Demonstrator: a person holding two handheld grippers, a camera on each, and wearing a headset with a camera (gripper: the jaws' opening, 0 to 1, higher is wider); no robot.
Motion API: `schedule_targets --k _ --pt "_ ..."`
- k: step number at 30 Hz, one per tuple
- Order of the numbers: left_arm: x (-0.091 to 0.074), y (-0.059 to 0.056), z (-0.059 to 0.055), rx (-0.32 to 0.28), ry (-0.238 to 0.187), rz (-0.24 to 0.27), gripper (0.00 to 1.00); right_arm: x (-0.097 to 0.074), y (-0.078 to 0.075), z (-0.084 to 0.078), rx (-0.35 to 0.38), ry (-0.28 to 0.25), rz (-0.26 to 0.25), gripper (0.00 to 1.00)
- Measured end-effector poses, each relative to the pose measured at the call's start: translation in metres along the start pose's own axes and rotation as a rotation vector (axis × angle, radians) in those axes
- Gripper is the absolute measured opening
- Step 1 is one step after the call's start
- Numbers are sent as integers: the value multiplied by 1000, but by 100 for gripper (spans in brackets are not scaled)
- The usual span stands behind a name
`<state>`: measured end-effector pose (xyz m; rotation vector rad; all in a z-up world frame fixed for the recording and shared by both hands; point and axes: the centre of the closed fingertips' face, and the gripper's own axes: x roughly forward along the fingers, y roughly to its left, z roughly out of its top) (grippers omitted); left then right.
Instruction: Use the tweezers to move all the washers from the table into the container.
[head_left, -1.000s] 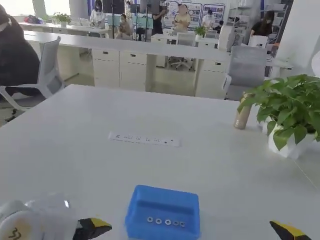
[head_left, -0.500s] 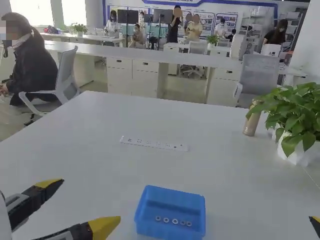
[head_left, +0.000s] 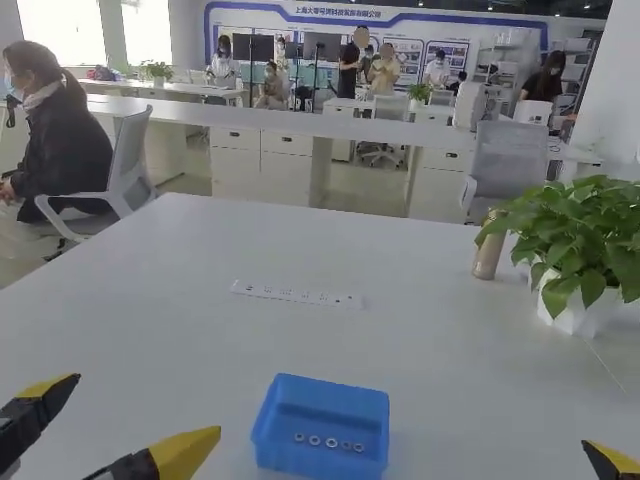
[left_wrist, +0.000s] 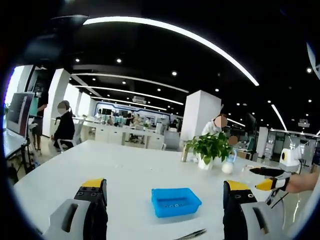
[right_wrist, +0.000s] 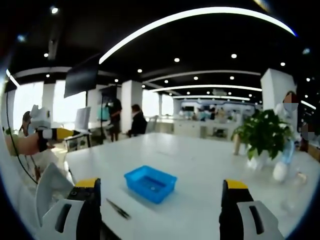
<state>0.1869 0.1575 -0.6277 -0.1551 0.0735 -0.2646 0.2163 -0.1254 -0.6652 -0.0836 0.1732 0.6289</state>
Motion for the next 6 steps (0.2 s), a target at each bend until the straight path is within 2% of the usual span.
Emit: schedule_targets --k 4,6 --pt "-1 3 -3 21 6 22 99 2 -1 -3 0 9 7 99" --pt "-2 6 -4 13 7 28 99 4 -3 -6 2 14 12 99"
